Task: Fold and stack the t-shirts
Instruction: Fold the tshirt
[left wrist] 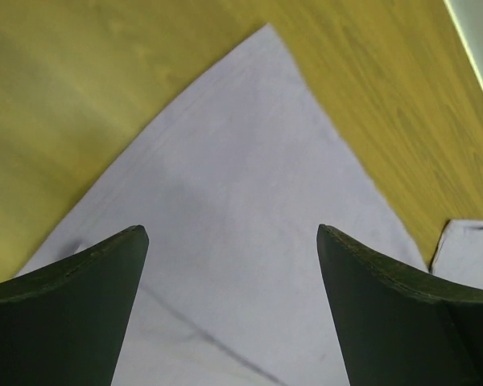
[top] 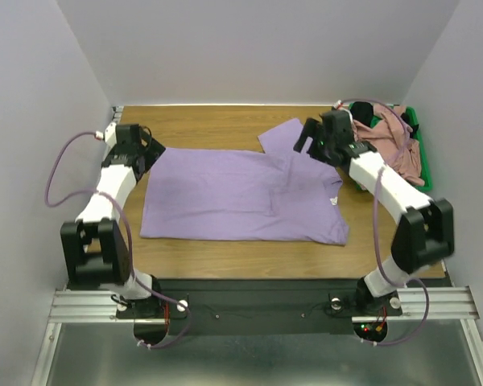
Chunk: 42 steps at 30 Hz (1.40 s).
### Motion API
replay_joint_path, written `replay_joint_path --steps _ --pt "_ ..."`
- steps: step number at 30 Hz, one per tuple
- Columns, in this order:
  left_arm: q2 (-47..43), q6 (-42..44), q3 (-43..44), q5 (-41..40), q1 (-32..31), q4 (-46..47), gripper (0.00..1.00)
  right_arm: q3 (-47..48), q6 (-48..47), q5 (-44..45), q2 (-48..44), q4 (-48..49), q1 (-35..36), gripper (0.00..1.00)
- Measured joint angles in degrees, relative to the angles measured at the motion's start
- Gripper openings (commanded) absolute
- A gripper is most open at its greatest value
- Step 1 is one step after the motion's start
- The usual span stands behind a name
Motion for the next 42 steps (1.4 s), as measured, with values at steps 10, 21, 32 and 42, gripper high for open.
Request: replay_joint_path --steps 10,21,32,42 --pt "31.2 5.6 25.6 -0.9 0.0 -3.5 0.85 28.4 -10.3 6.3 31.5 -0.3 0.0 1.00" --pt "47.1 6.1 40.8 -4.4 0.0 -10.6 0.72 54.4 -18.8 9.5 52.5 -0.7 -0.1 1.00" --pt "52.6 6.1 49.3 -5.7 -0.8 -12.7 0.69 65.4 -22.1 10.8 63.2 -0.3 -0.4 1.00" --pt "54.4 6.4 51.5 -7.8 -1.9 -13.7 0.54 66.8 -23.2 10.1 65.8 3.5 -0.9 1.00"
